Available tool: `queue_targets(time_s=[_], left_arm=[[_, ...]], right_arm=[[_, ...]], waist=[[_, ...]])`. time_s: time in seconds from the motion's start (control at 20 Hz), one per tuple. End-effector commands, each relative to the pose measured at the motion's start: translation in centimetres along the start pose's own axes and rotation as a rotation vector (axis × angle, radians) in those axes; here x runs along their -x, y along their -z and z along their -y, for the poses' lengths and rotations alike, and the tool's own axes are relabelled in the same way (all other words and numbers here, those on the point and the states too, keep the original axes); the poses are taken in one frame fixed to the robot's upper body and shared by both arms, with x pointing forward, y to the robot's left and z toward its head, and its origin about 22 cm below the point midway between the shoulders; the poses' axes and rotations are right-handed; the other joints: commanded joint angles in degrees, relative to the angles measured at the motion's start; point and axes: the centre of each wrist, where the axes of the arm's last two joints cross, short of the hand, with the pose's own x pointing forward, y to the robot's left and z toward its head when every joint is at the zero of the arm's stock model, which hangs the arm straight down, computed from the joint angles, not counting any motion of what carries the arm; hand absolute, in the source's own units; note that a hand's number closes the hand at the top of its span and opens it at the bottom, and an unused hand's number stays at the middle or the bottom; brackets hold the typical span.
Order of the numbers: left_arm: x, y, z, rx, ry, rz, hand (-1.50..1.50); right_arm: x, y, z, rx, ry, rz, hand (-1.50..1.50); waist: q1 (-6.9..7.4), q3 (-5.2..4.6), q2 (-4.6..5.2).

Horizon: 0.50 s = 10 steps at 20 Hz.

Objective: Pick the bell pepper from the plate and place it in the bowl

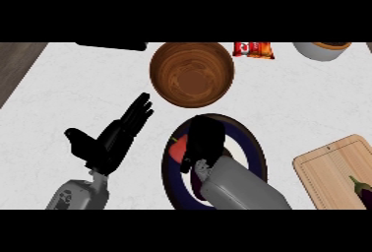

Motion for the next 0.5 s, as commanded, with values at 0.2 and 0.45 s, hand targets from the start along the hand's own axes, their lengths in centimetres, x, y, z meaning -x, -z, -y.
queue_targets(time_s=[0.2,0.45], left_arm=[[0.2,0.8,0.8,0.059,0.015,-0.020,0.00],[0.4,1.2,1.3,0.050,0.003,-0.033,0.00]], right_arm=[[-5.0,1.3,5.8,0.182,0.005,-0.188,1.50],[-8.0,0.6,10.0,0.339,0.038,-0.156,1.50]], waist=[[3.12,-0.15,-0.21],[2.84,-0.22,-0.93]])
